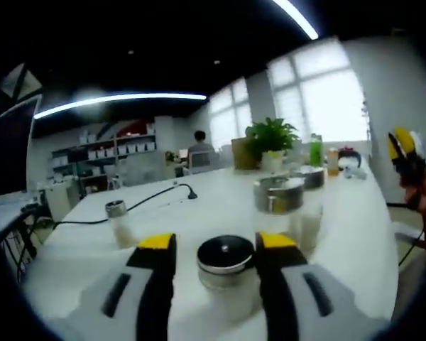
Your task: Rotate the seasoning bottle until the label or dispensing opening points toward the visible target arrow and the bottle remains upright within the marked orientation range
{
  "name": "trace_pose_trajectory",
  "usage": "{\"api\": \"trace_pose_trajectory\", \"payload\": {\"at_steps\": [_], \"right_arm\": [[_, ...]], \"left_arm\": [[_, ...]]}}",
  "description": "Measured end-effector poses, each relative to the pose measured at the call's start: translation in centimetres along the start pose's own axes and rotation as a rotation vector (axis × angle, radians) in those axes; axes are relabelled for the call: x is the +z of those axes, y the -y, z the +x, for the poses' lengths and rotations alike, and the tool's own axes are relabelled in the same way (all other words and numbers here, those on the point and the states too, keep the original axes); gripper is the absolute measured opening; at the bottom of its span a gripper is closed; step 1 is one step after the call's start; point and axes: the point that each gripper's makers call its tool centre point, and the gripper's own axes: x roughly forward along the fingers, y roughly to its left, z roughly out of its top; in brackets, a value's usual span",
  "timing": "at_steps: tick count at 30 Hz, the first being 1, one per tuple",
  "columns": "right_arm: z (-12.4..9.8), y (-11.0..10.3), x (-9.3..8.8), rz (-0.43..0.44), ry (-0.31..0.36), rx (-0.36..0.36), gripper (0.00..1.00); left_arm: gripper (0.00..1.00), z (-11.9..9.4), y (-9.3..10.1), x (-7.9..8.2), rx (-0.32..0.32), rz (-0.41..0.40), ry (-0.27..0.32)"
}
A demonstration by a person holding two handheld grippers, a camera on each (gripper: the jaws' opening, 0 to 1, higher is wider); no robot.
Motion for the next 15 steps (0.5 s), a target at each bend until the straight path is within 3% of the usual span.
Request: {"api": "trace_pose_trajectory", "payload": {"at_steps": [4, 7, 10, 15], "right_arm": [[0.3, 0.2, -0.2, 0.017, -0.004, 0.019, 0.05], [0.5, -0.3, 0.4, 0.066, 0.031, 0.067, 0.05], [0.6, -0.1, 0.6, 0.077, 0.032, 0.080, 0.05], [1.3, -0.4, 0.2, 0.089, 0.015, 0.113, 0.05]], "left_arm": [[0.41, -0.3, 1.1, 0.1, -0.007, -0.029, 0.008], [0.35, -0.2, 1.8, -0.6, -0.037, -0.052, -0.016], [0.35, -0.2, 2.1, -0.5, -0.035, -0.049, -0.006], [0.35, -0.4, 2.7, -0.5, -0.096, -0.053, -0.019]]}}
